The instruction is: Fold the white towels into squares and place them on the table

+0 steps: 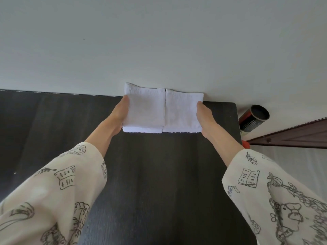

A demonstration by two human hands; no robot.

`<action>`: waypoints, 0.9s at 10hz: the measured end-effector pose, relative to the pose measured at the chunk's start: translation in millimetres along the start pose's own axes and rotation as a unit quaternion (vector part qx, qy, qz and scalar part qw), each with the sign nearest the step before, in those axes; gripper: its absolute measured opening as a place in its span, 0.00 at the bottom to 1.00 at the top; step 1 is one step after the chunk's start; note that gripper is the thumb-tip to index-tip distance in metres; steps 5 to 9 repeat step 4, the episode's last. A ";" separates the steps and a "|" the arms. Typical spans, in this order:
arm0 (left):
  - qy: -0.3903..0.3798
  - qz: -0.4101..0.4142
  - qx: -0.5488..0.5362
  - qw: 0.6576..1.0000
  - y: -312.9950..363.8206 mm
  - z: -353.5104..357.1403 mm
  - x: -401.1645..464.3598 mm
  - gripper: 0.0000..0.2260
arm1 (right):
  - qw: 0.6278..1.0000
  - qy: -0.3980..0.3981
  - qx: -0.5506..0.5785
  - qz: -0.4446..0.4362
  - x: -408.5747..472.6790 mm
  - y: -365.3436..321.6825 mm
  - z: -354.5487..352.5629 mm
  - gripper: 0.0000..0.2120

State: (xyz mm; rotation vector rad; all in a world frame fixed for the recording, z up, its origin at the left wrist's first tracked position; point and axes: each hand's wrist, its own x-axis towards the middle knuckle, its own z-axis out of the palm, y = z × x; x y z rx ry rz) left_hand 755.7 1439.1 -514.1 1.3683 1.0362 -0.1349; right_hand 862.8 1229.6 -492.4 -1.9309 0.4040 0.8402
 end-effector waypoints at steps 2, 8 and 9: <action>-0.008 0.006 -0.005 1.000 -0.1 -4.7 0.0 0.26 | 1.000 -0.013 0.007 -0.015 3.4 3.2 -4.7 0.24; 0.094 0.009 -0.016 0.995 -35.3 -6.3 -19.6 0.23 | 0.997 0.062 -0.013 -0.033 -10.7 43.2 -10.9 0.22; 0.094 0.009 -0.016 0.995 -35.3 -6.3 -19.6 0.23 | 0.997 0.062 -0.013 -0.033 -10.7 43.2 -10.9 0.22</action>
